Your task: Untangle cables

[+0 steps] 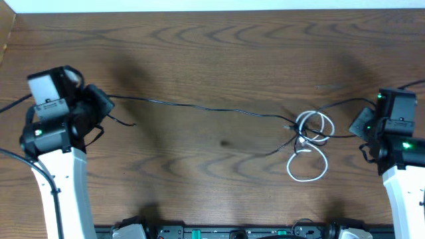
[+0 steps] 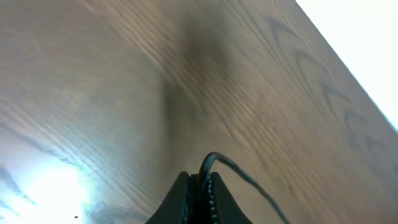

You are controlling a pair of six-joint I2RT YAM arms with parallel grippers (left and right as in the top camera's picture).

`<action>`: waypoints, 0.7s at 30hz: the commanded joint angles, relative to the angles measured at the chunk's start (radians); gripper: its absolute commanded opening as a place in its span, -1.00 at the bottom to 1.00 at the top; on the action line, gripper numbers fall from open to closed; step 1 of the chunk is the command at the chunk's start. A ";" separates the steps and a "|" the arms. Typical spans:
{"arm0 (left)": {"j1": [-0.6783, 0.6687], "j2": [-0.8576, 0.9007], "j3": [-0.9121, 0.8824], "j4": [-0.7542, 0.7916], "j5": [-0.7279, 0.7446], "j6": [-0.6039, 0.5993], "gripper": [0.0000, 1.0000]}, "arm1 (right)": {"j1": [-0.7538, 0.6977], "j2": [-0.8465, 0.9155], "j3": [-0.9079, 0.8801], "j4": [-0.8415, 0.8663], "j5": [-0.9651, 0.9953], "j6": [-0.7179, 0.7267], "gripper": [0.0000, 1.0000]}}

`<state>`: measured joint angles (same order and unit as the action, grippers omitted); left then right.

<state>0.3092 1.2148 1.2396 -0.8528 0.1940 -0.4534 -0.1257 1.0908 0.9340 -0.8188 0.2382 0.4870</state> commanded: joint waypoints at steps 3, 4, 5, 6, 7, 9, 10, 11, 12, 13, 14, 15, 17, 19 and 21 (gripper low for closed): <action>0.089 -0.008 0.008 0.002 -0.057 -0.154 -0.85 | -0.088 -0.010 0.016 -0.009 0.041 0.097 -0.98; 0.101 -0.008 0.008 0.003 -0.057 -0.178 -0.85 | -0.098 -0.010 0.016 -0.009 0.039 0.098 -0.98; 0.111 -0.008 0.008 0.003 -0.057 -0.199 -0.85 | -0.105 -0.010 0.016 -0.011 0.035 0.101 -0.98; 0.117 -0.008 0.008 0.005 -0.057 -0.212 -0.85 | -0.108 -0.010 0.016 -0.013 0.030 0.101 -0.98; 0.120 -0.008 0.008 0.006 -0.056 -0.220 -0.85 | -0.109 -0.010 0.016 -0.011 0.016 0.100 -0.98; 0.119 -0.005 0.008 0.008 -0.037 -0.233 -0.86 | -0.109 -0.010 0.016 0.016 -0.068 0.082 -0.98; 0.115 -0.004 0.008 0.009 -0.017 -0.233 -0.86 | -0.108 -0.010 0.016 0.042 -0.146 0.034 -0.98; 0.109 -0.002 0.008 0.009 0.006 -0.232 -0.85 | -0.108 -0.010 0.016 0.074 -0.248 -0.035 -0.98; 0.102 0.001 0.008 0.009 0.031 -0.227 -0.88 | -0.108 -0.010 0.016 0.105 -0.362 -0.103 -0.98; 0.093 0.005 0.008 0.010 0.056 -0.213 -0.85 | -0.108 -0.010 0.016 0.131 -0.463 -0.154 -0.98; 0.081 0.009 0.008 0.012 0.077 -0.200 -0.83 | -0.108 -0.010 0.016 0.159 -0.583 -0.208 -0.98; 0.067 0.014 0.008 0.013 0.096 -0.185 -0.83 | -0.108 -0.010 0.016 0.184 -0.693 -0.249 -0.98; 0.033 0.027 0.008 0.017 0.130 -0.158 -0.74 | -0.108 -0.010 0.016 0.220 -0.862 -0.288 -0.98; -0.010 0.043 0.008 0.024 0.166 -0.117 -0.45 | -0.108 -0.010 0.016 0.242 -0.982 -0.307 -0.98; -0.060 0.063 0.008 0.024 0.205 -0.075 -0.13 | -0.108 -0.010 0.016 0.254 -1.088 -0.328 -0.98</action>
<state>0.3038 1.2495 1.2396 -0.8291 0.3107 -0.5968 -0.2314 1.0908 0.9344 -0.5766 -0.5259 0.2596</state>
